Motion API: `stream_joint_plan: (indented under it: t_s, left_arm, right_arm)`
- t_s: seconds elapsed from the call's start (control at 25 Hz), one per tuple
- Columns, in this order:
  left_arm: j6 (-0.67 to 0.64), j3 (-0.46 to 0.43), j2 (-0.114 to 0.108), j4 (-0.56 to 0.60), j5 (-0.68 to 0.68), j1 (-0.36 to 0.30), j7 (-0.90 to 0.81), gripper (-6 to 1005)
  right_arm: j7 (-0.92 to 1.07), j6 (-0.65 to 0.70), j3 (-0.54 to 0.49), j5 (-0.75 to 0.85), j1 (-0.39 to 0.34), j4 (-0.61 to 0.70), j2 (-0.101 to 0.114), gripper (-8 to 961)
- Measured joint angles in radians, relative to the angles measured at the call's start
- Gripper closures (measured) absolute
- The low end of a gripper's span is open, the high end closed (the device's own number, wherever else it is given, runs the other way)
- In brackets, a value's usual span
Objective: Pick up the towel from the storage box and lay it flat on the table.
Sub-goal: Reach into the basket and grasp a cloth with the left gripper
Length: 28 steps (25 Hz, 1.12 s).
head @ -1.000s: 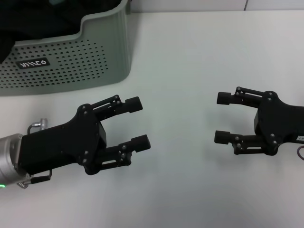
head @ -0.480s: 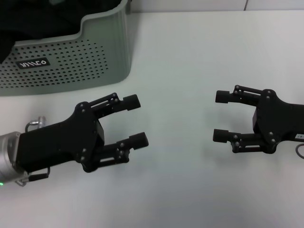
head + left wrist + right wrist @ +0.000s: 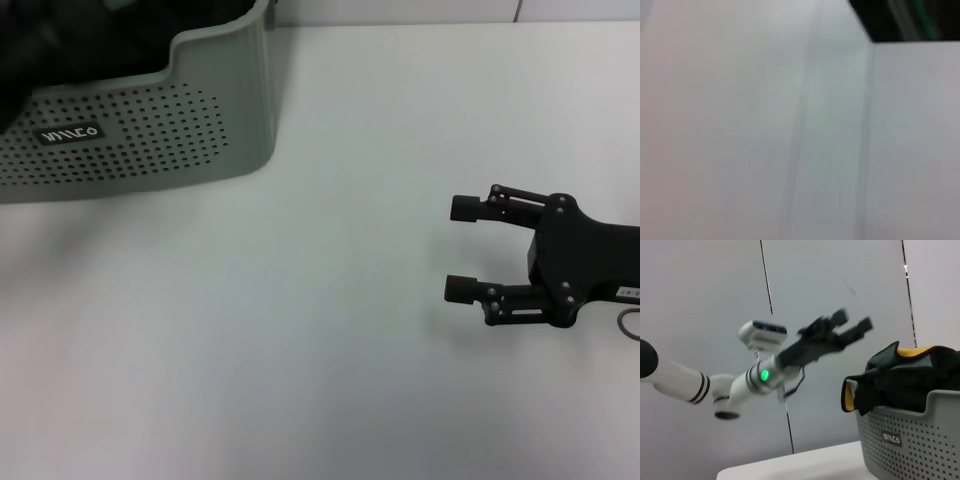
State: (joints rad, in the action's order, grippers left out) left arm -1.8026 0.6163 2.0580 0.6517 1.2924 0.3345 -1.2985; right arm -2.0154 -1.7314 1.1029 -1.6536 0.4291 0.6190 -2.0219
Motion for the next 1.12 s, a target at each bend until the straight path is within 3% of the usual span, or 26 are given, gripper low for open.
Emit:
stream_joint_plan:
  t_s: [0.2, 0.44, 0.76, 0.96, 1.12]
  left_arm:
    - [0.199, -0.137, 0.023, 0.2, 0.0, 0.006, -0.062, 279]
    - [0.509, -0.15, 0.029, 0.357, 0.032, -0.004, -0.012, 285]
    - [0.786, -0.107, 0.032, 0.372, 0.134, 0.007, 0.157, 293]
    - [0.922, -0.034, 0.031, 0.371, 0.221, 0.024, 0.161, 298]
    - [0.991, -0.024, 0.029, 0.362, 0.271, 0.049, 0.139, 303]
  right_arm:
    - [-0.031, 0.002, 0.011, -0.001, 0.003, -0.027, 0.0, 149]
    - [-0.054, 0.003, 0.017, -0.002, 0.005, -0.044, 0.0, 156]
    - [-0.066, 0.005, 0.025, -0.007, 0.015, -0.048, -0.001, 165]
    - [-0.068, 0.006, 0.024, -0.01, 0.018, -0.058, -0.001, 171]
    - [-0.072, 0.007, 0.019, -0.011, 0.023, -0.079, -0.001, 176]
